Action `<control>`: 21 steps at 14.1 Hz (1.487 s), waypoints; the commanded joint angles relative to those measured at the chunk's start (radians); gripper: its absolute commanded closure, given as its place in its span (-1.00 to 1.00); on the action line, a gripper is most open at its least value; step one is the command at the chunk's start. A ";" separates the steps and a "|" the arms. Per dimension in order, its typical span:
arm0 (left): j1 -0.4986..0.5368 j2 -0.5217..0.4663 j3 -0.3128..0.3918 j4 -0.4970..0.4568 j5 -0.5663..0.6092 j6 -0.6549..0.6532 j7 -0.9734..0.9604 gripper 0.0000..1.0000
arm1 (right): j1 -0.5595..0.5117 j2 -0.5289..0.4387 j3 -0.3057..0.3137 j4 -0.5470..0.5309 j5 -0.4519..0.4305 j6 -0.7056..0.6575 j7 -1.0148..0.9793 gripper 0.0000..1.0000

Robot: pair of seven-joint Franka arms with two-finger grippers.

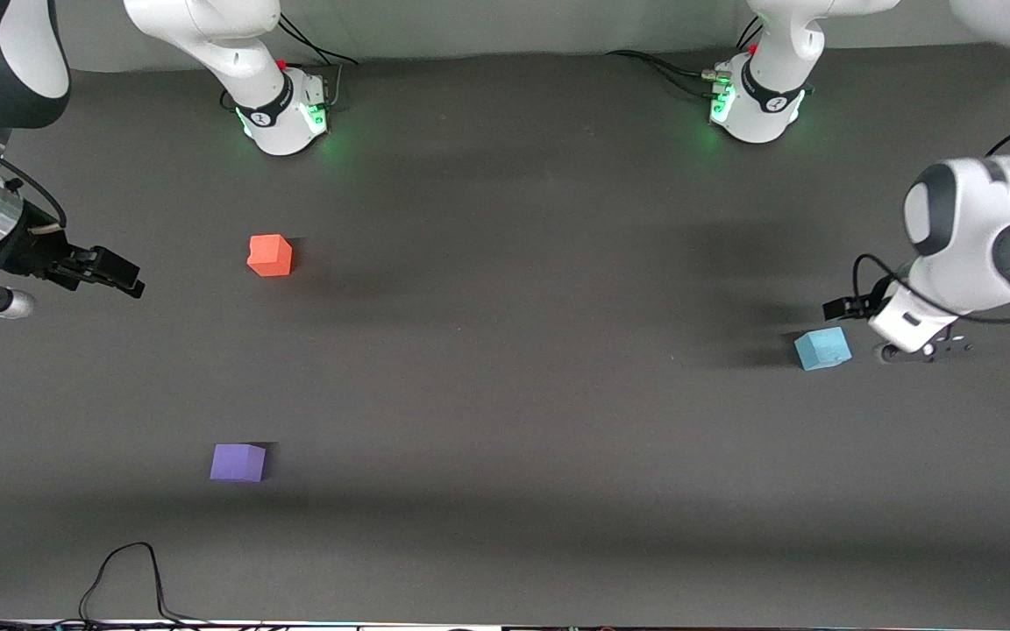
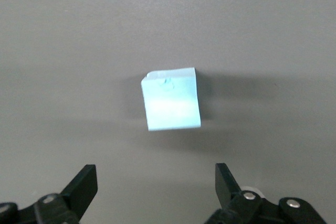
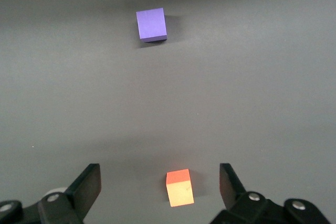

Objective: Place blue block between orange and purple blocks
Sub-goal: 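Lower the left gripper onto the light blue block and close it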

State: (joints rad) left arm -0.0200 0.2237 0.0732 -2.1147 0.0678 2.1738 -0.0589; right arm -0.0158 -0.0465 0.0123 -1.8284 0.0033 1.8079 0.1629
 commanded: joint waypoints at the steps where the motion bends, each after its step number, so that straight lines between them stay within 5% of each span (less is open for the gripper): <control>1: 0.002 0.045 -0.003 -0.007 -0.005 0.056 -0.009 -1.00 | -0.015 -0.013 0.014 -0.028 -0.008 0.027 -0.011 -1.00; 15: -0.003 0.221 -0.003 -0.005 -0.077 0.294 -0.026 -0.89 | -0.012 -0.039 0.015 -0.045 -0.008 0.019 -0.013 -1.00; 17: 0.003 0.223 -0.003 -0.005 -0.077 0.299 -0.018 -0.60 | -0.012 -0.039 0.014 -0.051 -0.008 0.019 -0.013 -1.00; 19: -0.001 0.221 -0.003 -0.004 -0.075 0.293 -0.019 0.08 | -0.012 -0.042 0.014 -0.057 -0.008 0.018 -0.013 -1.00; 21: -0.009 0.203 -0.003 -0.001 -0.075 0.267 -0.021 0.16 | -0.010 -0.050 0.014 -0.058 -0.008 0.018 -0.013 -1.00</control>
State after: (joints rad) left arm -0.0198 0.4515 0.0706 -2.1126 0.0050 2.4630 -0.0810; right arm -0.0158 -0.0605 0.0164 -1.8580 0.0033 1.8215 0.1629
